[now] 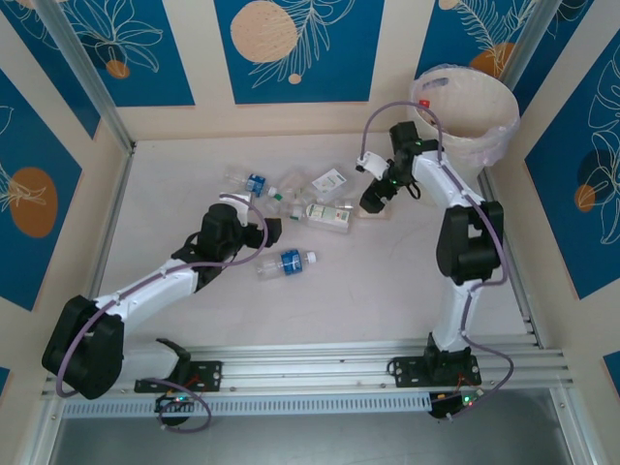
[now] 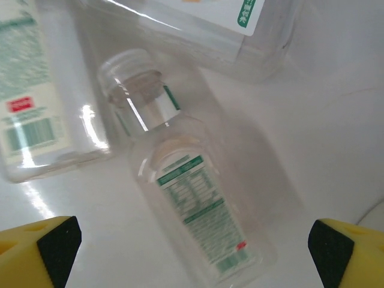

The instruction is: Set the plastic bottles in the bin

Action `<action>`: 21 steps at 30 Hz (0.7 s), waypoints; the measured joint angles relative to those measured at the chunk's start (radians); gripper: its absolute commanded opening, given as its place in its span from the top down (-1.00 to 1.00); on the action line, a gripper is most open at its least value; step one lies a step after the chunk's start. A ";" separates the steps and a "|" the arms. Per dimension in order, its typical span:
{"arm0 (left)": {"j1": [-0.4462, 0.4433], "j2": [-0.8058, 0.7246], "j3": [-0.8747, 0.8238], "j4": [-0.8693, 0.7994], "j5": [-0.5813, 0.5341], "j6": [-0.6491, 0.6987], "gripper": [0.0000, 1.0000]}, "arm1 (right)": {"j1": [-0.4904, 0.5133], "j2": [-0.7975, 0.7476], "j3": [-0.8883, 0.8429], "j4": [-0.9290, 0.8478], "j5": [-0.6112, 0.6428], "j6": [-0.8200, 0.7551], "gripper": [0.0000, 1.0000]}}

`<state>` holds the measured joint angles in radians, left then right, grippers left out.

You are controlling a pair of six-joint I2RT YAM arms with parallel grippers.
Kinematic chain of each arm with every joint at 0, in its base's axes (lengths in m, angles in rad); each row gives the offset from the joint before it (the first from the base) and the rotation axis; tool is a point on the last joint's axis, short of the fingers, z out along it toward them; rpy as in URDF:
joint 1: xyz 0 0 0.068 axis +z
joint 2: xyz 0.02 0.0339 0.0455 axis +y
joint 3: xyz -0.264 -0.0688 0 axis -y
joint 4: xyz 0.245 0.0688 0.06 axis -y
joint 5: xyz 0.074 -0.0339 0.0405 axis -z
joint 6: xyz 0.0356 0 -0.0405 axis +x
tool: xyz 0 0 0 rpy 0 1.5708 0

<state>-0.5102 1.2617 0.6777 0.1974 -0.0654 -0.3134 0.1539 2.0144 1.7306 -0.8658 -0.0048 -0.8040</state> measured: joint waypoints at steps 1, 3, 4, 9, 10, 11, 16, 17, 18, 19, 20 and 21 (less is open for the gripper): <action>0.000 0.000 0.000 0.000 -0.004 -0.002 -1.00 | 0.002 0.023 0.010 -0.007 0.012 -0.025 -0.99; 0.000 -0.001 -0.004 0.003 -0.014 -0.003 -1.00 | 0.007 0.057 0.012 -0.020 0.042 -0.071 -0.98; 0.001 -0.002 -0.006 0.004 -0.015 -0.006 -1.00 | 0.011 0.069 0.012 -0.021 0.059 -0.090 -0.99; 0.005 -0.004 -0.024 0.005 -0.025 -0.018 -1.00 | 0.026 0.105 0.012 0.010 0.119 -0.149 -0.99; 0.005 -0.004 -0.025 0.005 -0.025 -0.020 -1.00 | 0.030 0.113 0.013 0.013 0.125 -0.152 -0.99; 0.005 -0.004 -0.026 0.005 -0.025 -0.021 -1.00 | 0.034 0.122 0.017 0.011 0.130 -0.155 -0.98; 0.006 -0.007 -0.032 0.011 -0.026 -0.021 -1.00 | 0.043 0.161 0.028 -0.003 0.129 -0.155 -0.96; 0.006 -0.008 -0.035 0.011 -0.026 -0.021 -1.00 | 0.043 0.162 0.023 -0.002 0.129 -0.154 -0.94; 0.006 -0.009 -0.036 0.012 -0.026 -0.021 -1.00 | 0.043 0.162 0.016 0.001 0.129 -0.154 -0.93; 0.006 -0.009 -0.037 0.013 -0.026 -0.021 -1.00 | 0.043 0.162 0.008 0.003 0.129 -0.154 -0.92; 0.006 -0.009 -0.037 0.016 -0.026 -0.021 -1.00 | 0.043 0.162 -0.003 0.006 0.127 -0.150 -0.92; 0.007 -0.009 -0.037 0.020 -0.026 -0.021 -1.00 | 0.042 0.162 -0.018 0.014 0.121 -0.146 -0.92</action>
<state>-0.5034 1.2530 0.6411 0.2176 -0.0914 -0.3344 0.1959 2.1761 1.7123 -0.8520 0.1158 -0.9501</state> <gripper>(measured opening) 0.998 0.963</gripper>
